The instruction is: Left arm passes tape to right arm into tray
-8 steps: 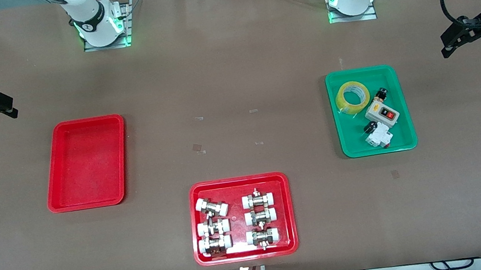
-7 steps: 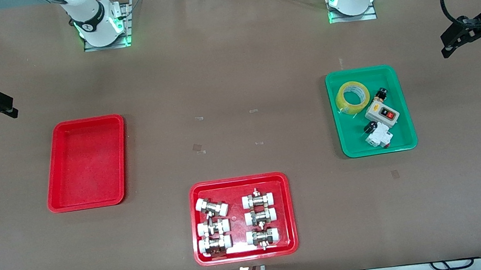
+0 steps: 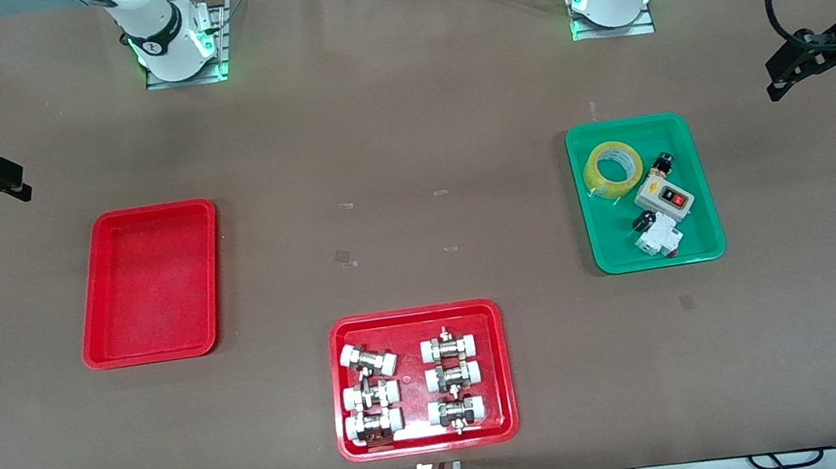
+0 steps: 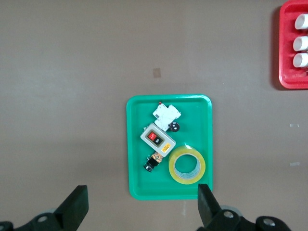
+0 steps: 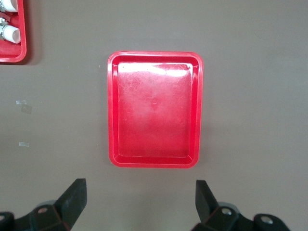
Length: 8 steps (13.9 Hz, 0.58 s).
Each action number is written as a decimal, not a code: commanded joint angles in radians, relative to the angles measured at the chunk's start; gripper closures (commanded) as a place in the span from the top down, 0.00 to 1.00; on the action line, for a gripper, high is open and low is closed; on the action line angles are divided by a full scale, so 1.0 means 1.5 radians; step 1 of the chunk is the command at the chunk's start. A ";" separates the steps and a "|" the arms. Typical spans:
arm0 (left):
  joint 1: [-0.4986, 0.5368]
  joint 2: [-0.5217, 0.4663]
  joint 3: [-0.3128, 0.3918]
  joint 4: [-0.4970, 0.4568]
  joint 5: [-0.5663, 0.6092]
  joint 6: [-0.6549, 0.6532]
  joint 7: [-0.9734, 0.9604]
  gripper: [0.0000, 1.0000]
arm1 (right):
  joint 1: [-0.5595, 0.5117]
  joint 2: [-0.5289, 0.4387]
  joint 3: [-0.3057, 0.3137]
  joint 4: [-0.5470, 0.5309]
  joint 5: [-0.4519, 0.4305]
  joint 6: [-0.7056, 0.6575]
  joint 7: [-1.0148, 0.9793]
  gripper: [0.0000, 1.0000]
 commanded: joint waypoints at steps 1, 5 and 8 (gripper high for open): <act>-0.002 0.002 -0.004 -0.058 -0.019 0.026 0.017 1.00 | 0.000 -0.009 -0.001 -0.004 0.003 -0.004 0.003 1.00; -0.009 0.001 -0.026 -0.189 -0.021 0.096 0.017 1.00 | 0.000 -0.008 -0.001 -0.004 0.003 -0.005 0.003 1.00; -0.009 -0.001 -0.053 -0.347 -0.024 0.237 0.009 1.00 | -0.002 -0.008 0.001 -0.004 0.003 -0.003 0.003 1.00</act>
